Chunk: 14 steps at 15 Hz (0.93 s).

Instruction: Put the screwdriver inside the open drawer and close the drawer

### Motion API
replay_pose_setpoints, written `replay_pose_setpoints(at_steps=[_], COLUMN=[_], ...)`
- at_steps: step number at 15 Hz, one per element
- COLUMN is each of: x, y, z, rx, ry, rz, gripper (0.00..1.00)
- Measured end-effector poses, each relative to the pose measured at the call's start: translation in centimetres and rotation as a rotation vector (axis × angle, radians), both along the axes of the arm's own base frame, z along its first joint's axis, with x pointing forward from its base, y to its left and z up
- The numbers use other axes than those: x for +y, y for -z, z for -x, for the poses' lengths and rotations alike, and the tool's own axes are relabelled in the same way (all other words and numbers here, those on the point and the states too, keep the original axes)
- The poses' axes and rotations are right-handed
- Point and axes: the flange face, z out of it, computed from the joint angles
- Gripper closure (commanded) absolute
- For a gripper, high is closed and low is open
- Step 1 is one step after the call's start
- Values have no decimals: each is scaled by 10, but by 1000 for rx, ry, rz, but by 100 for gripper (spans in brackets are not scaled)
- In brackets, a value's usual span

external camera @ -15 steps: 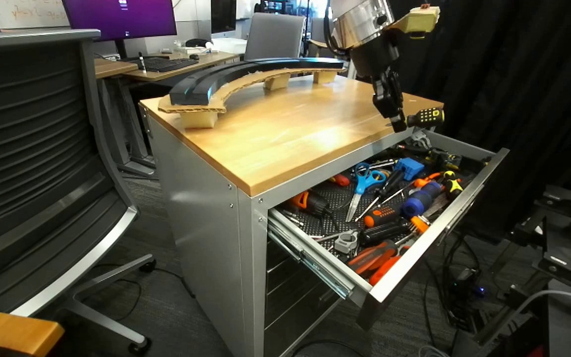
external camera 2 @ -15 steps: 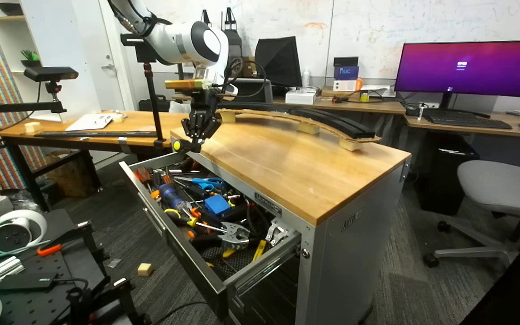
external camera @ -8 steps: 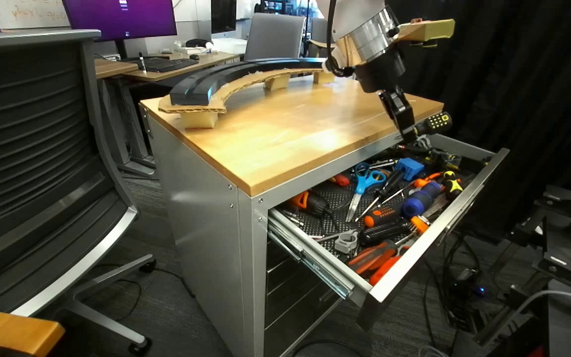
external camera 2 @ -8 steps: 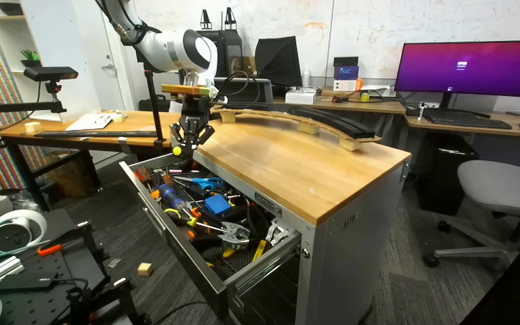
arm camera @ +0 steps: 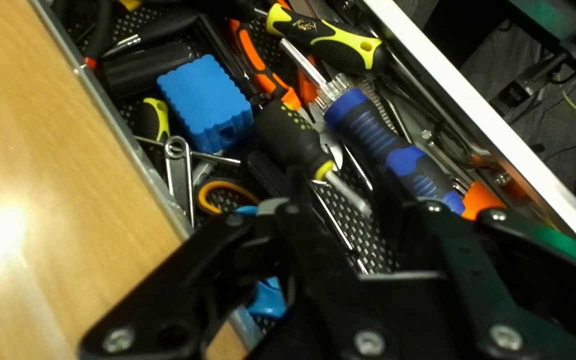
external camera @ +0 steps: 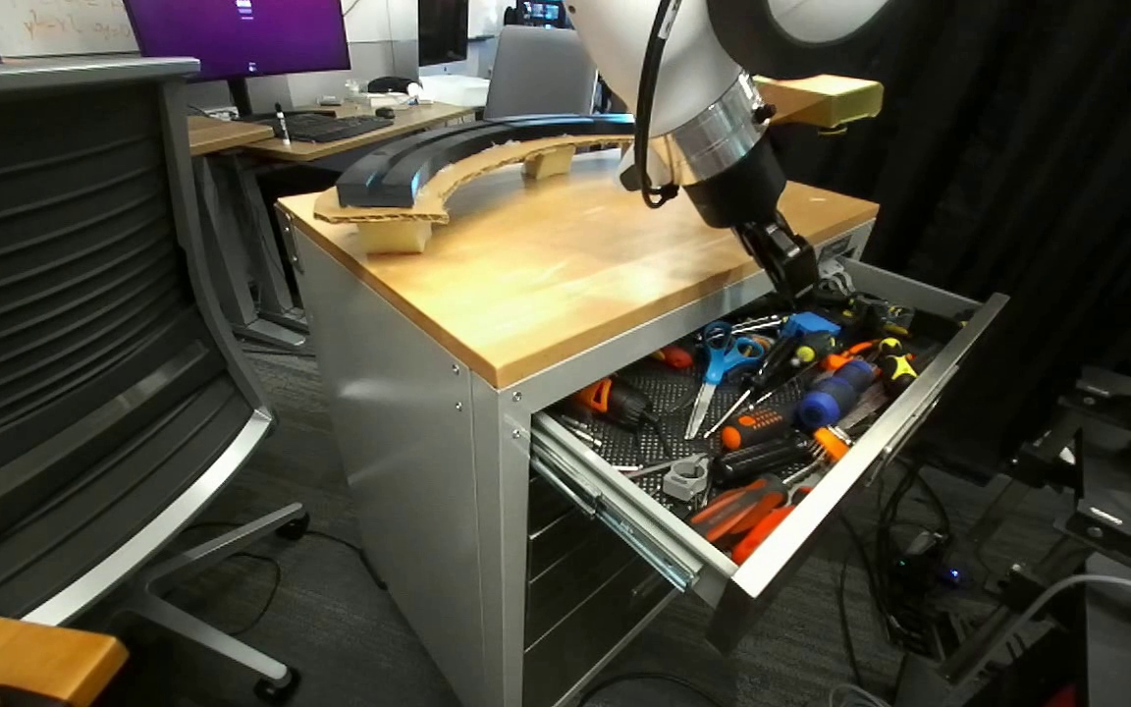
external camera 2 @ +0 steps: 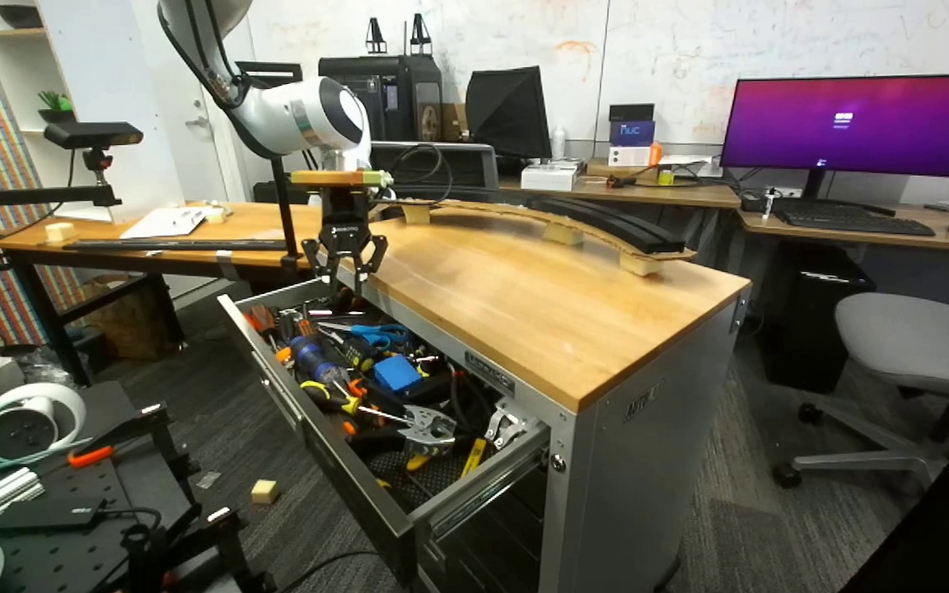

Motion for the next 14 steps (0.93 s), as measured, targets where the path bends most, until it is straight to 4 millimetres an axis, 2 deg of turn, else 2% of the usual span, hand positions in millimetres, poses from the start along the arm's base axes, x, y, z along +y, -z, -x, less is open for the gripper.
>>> replay_pose_setpoints(at_steps=[3, 4, 7, 8, 9, 10, 14], x=[-7, -18, -71, -91, -112, -131, -202], y=[-5, -9, -23, -23, -22, -17, 2], z=[1, 2, 5, 7, 9, 13, 27], rx=[13, 21, 32, 30, 31, 32, 46], ry=[17, 48, 199, 252, 308, 367, 591], rz=[18, 39, 107, 123, 137, 147, 168], gripper=[6, 1, 0, 25, 25, 32, 65])
